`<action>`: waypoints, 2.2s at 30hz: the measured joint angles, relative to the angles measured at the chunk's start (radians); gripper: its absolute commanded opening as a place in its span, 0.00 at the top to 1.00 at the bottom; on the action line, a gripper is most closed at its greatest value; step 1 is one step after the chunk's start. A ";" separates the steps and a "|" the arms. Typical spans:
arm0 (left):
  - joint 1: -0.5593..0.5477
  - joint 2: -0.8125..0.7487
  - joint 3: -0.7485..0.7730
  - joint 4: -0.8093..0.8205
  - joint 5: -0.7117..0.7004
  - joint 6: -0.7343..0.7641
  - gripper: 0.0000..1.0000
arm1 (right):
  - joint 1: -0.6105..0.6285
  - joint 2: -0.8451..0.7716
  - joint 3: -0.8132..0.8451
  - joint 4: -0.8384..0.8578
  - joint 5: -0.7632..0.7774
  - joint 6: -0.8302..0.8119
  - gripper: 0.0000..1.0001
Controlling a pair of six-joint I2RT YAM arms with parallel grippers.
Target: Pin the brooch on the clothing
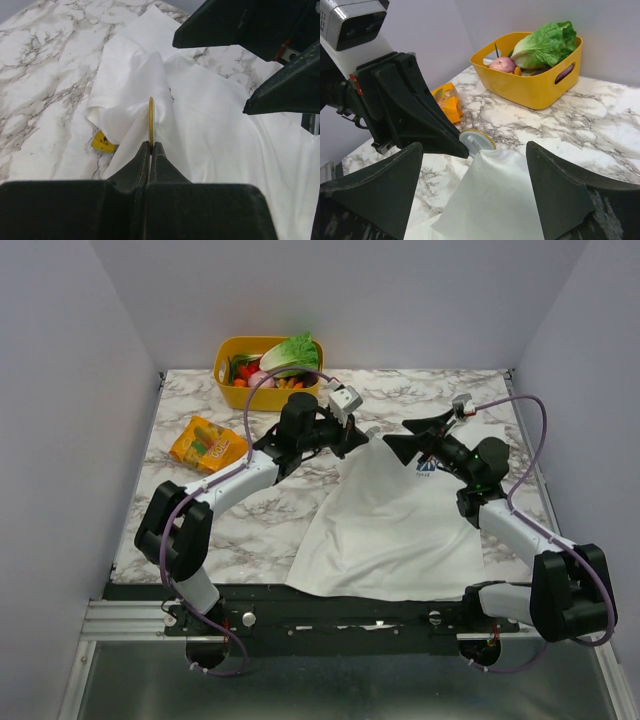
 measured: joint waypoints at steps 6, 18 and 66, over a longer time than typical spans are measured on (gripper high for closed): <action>0.018 0.026 0.076 -0.113 -0.220 -0.005 1.00 | 0.000 -0.040 0.000 -0.122 0.072 -0.024 0.05; 0.061 0.113 0.295 -0.325 -0.731 0.019 1.00 | 0.000 -0.087 0.013 -0.351 0.174 -0.061 0.05; 0.286 -0.274 -0.448 -0.773 -0.711 -0.517 0.02 | 0.303 -0.264 -0.047 -1.674 0.745 0.341 0.01</action>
